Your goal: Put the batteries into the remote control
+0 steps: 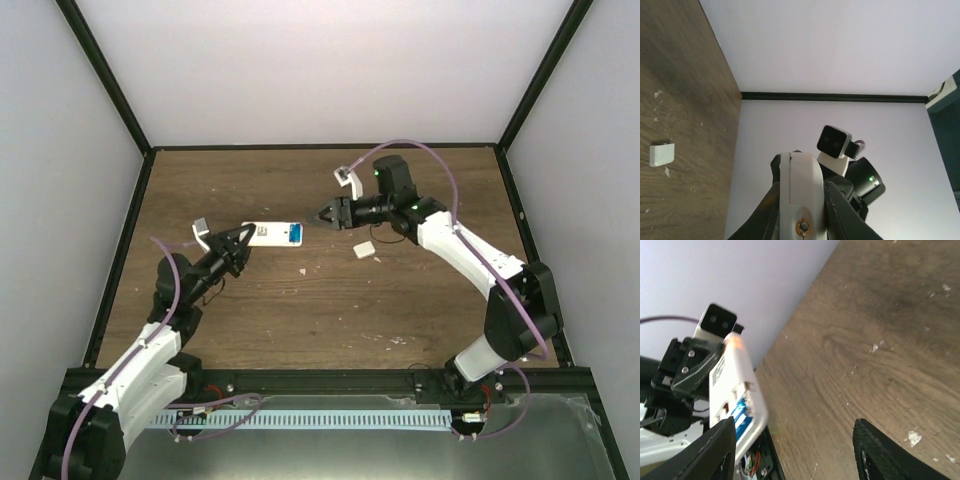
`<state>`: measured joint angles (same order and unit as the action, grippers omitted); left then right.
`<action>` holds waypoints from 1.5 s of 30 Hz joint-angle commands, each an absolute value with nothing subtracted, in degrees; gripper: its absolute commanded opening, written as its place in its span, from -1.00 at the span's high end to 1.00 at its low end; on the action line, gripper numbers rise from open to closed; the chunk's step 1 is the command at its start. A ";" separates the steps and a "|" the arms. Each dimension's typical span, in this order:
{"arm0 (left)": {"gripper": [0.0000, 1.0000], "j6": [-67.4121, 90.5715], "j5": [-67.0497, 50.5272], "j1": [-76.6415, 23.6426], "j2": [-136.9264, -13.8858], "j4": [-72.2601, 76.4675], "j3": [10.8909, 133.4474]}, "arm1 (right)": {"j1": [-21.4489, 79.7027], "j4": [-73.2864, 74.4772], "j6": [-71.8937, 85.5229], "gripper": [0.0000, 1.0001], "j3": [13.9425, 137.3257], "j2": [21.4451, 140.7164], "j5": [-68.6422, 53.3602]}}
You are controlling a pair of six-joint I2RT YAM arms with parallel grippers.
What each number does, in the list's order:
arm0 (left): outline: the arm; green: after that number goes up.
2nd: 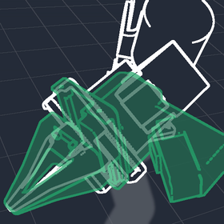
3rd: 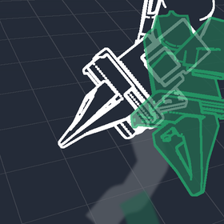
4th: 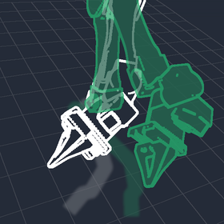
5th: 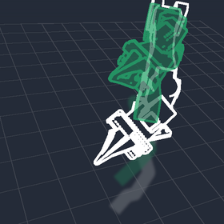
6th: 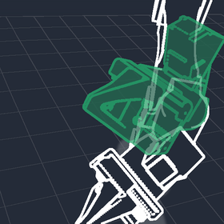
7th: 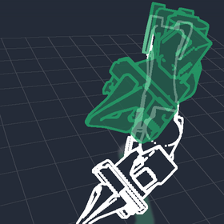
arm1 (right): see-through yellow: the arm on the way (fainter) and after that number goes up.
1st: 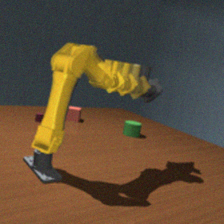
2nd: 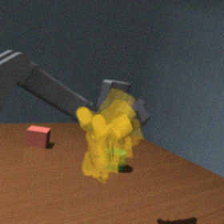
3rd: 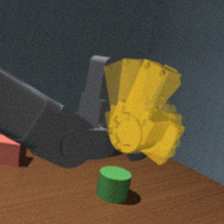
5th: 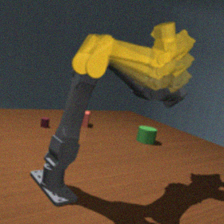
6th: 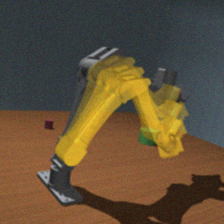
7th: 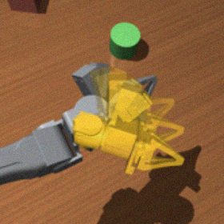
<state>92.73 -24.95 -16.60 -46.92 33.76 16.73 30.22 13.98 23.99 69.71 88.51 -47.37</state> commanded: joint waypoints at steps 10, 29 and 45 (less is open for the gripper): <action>1.00 85.56 -28.21 -14.68 -47.08 31.44 16.83 | 27.91 25.01 24.59 -0.15 77.26 90.81 -40.54; 1.00 53.43 -33.49 -11.40 -60.25 30.85 19.15 | 24.70 27.20 8.68 -0.66 64.45 94.26 -3.45; 1.00 51.87 -32.28 -11.36 -72.25 44.91 15.45 | 24.70 15.22 5.86 -0.78 52.05 88.59 -5.16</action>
